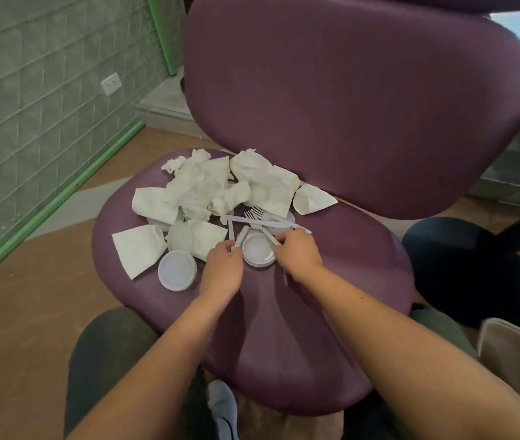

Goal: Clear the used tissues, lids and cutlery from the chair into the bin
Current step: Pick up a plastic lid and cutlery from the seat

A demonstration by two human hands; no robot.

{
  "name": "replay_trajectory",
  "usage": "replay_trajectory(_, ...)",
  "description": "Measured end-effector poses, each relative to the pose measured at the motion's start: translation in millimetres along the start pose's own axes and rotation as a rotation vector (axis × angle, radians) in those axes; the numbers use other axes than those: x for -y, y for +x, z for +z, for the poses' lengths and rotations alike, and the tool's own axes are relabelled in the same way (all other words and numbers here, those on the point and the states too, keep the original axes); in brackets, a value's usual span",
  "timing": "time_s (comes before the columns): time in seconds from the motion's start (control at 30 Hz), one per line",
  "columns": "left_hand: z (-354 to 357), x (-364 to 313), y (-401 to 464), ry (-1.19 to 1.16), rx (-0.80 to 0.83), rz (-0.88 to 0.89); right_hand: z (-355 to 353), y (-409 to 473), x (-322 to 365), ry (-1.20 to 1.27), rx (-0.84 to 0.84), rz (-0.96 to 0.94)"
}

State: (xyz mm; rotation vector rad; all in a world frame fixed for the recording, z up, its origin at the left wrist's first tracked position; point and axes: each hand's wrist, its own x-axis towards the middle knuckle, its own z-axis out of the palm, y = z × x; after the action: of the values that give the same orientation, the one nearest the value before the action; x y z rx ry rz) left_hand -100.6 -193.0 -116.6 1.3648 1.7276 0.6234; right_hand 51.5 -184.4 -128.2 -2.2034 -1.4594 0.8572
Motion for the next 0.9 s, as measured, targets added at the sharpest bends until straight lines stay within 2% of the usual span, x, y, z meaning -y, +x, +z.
replay_trajectory(0.2, 0.7, -3.4, -3.6, -0.019, -0.017, -0.022, -19.9, -15.0, -13.2, -0.121, -0.054, -0.038)
replay_trajectory(0.4, 14.3, -25.4, -19.6, -0.065, 0.022, 0.002, -36.5, -40.5, -33.5, -0.120, -0.040, 0.034)
replay_trajectory(0.53, 32.3, -41.0, -28.2, -0.028, 0.106, 0.075, -54.3, -62.5, -53.3, -0.087, -0.055, 0.117)
replay_trajectory(0.73, 79.7, -72.5, -42.9, -0.011, 0.213, 0.167, -98.3, -98.0, -90.1, 0.120, -0.196, 0.226)
replay_trajectory(0.9, 133.7, -112.6, -75.2, -0.142, 0.400, 0.135, -129.1, -131.3, -136.1, 0.171, -0.315, 0.260)
